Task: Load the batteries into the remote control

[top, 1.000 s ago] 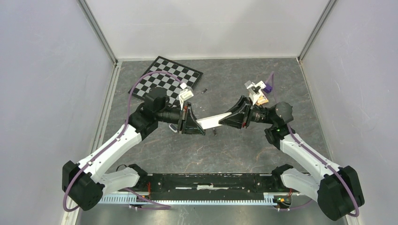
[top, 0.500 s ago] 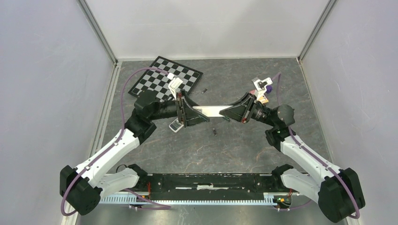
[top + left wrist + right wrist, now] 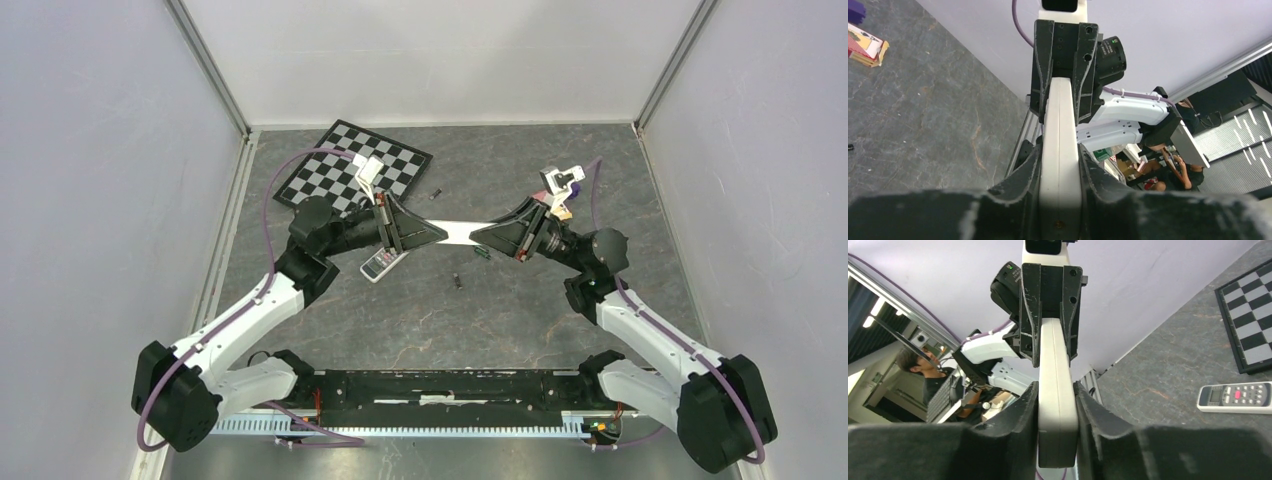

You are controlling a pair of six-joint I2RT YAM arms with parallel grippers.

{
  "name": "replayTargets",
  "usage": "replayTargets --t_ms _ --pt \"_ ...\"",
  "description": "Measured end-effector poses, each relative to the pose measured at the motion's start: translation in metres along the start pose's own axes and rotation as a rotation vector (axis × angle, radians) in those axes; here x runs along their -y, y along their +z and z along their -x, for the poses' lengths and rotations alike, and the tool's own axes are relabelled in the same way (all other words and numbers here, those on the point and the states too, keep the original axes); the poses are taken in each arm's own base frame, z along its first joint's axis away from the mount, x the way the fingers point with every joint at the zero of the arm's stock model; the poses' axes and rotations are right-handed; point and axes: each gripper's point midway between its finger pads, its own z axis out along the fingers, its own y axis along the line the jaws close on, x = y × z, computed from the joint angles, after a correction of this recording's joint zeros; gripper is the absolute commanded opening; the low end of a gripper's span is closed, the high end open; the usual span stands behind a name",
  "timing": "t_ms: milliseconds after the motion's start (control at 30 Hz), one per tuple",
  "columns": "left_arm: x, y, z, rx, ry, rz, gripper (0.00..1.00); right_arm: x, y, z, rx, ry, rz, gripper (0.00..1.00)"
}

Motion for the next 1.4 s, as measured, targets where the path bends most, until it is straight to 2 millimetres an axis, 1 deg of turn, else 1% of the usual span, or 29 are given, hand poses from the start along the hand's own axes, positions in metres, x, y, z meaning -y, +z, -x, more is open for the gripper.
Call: replayTargets --t_ms 100,133,167,200,267,333,533,600,633,700,767,867,967,1067,1167,1233,1267,1300,1367,1400 --pt "-0.005 -0.001 -0.003 -0.01 -0.02 0.024 0.02 0.007 0.0 -0.002 -0.012 -0.022 -0.03 0.74" --pt "-0.008 -0.001 -0.005 -0.016 -0.026 0.034 0.02 0.01 0.0 -0.003 -0.016 -0.02 -0.042 0.83" --pt "-0.01 -0.002 -0.006 -0.023 -0.031 0.043 0.02 0.013 0.0 -0.003 -0.021 -0.03 -0.055 0.86" --pt "-0.012 -0.002 -0.008 -0.03 -0.035 0.054 0.02 0.016 0.0 -0.004 -0.026 -0.038 -0.066 0.88" --pt "-0.014 -0.003 -0.01 -0.042 -0.038 0.069 0.02 0.021 -0.001 -0.005 -0.033 -0.06 -0.082 0.88" --pt "-0.013 -0.003 -0.009 -0.05 -0.038 0.079 0.02 0.023 -0.001 -0.006 -0.041 -0.074 -0.092 0.85" --pt "-0.007 -0.002 -0.004 -0.058 -0.032 0.082 0.02 0.026 0.002 -0.002 -0.054 -0.12 -0.109 0.7" --pt "-0.006 -0.002 -0.003 -0.058 -0.028 0.083 0.02 0.027 0.003 -0.002 -0.058 -0.127 -0.115 0.63" --pt "-0.006 -0.002 -0.002 -0.059 -0.03 0.086 0.02 0.027 0.004 -0.001 -0.059 -0.133 -0.114 0.58" --pt "-0.009 -0.002 -0.002 -0.059 -0.036 0.097 0.02 0.027 0.006 0.0 -0.066 -0.139 -0.111 0.44" --pt "-0.014 -0.001 -0.001 -0.058 -0.044 0.115 0.02 0.028 0.007 -0.001 -0.073 -0.144 -0.11 0.33" --pt "-0.014 -0.003 -0.001 -0.069 -0.048 0.11 0.02 0.026 0.007 -0.004 -0.089 -0.122 -0.097 0.28" --pt "-0.009 -0.005 0.001 -0.074 -0.035 0.085 0.02 0.018 0.008 -0.003 -0.092 -0.122 -0.061 0.24" --pt "-0.002 -0.005 0.003 -0.07 -0.034 0.063 0.02 0.013 0.007 0.001 -0.085 -0.14 -0.038 0.26" --pt "0.0 -0.004 0.005 -0.063 -0.035 0.054 0.02 0.009 0.006 0.003 -0.084 -0.151 -0.021 0.31" --pt "0.0 -0.004 0.005 -0.062 -0.035 0.054 0.02 0.008 0.006 0.003 -0.085 -0.151 -0.016 0.42" --pt "0.0 -0.004 0.005 -0.062 -0.035 0.054 0.02 0.008 0.006 0.003 -0.086 -0.15 -0.016 0.51" --pt "-0.001 -0.004 0.005 -0.061 -0.038 0.059 0.02 0.009 0.006 0.004 -0.085 -0.154 -0.017 0.56" --pt "-0.001 -0.004 0.007 -0.055 -0.04 0.064 0.02 0.017 0.004 0.008 -0.07 -0.156 -0.045 0.66" --pt "-0.001 -0.004 0.01 -0.046 -0.039 0.071 0.02 0.021 0.004 0.011 -0.061 -0.153 -0.06 0.69"
